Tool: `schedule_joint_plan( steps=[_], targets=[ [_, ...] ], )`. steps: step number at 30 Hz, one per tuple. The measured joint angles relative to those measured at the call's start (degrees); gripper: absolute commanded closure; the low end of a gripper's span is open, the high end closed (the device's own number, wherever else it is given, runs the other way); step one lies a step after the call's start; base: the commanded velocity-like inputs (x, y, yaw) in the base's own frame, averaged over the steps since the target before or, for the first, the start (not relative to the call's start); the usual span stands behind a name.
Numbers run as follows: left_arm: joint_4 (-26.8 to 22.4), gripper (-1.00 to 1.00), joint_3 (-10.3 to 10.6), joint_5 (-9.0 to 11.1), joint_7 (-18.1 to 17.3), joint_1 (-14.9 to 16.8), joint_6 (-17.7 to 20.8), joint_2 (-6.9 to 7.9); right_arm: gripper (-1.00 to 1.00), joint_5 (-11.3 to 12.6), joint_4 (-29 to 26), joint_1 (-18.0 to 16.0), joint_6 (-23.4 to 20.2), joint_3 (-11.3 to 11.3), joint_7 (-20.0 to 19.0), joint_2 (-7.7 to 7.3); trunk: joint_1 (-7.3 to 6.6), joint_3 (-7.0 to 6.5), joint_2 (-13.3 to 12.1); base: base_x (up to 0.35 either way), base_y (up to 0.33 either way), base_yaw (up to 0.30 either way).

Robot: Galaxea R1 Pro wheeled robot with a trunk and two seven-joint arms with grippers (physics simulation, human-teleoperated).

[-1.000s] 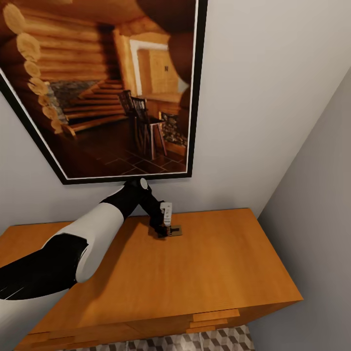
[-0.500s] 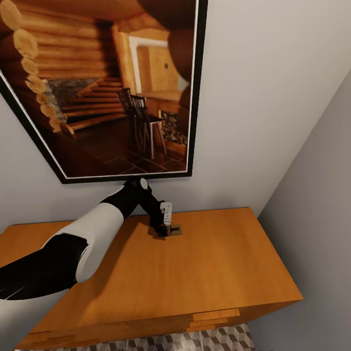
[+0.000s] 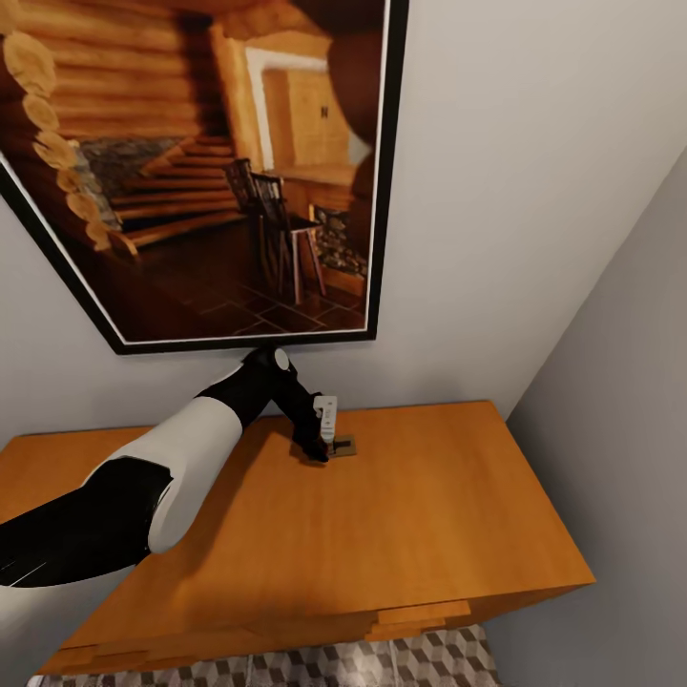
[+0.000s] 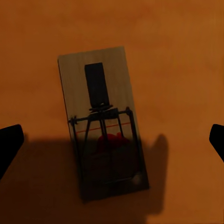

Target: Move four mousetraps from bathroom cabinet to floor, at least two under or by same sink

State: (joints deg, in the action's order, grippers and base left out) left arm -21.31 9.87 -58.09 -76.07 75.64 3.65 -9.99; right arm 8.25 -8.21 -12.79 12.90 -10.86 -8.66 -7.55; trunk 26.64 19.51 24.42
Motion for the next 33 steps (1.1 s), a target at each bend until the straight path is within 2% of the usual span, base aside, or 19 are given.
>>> schedule_joint_plan(
  steps=[22, 33],
  targets=[
    [0.0, -1.00, 0.0, -0.1, 0.0, 0.0, 0.2, 0.00, 1.00, 0.0, 0.1, 0.0, 0.0, -0.1, 0.0, -0.02, 0.00, 2.04, 0.0, 0.000, 0.000, 0.000],
    [0.0, -1.00, 0.0, 0.0, -0.2, 0.0, 0.2, 0.00, 1.00, 0.0, 0.1, 0.0, 0.0, -0.1, 0.0, -0.06, 0.00, 2.26, 0.0, 0.000, 0.000, 0.000]
  ],
)
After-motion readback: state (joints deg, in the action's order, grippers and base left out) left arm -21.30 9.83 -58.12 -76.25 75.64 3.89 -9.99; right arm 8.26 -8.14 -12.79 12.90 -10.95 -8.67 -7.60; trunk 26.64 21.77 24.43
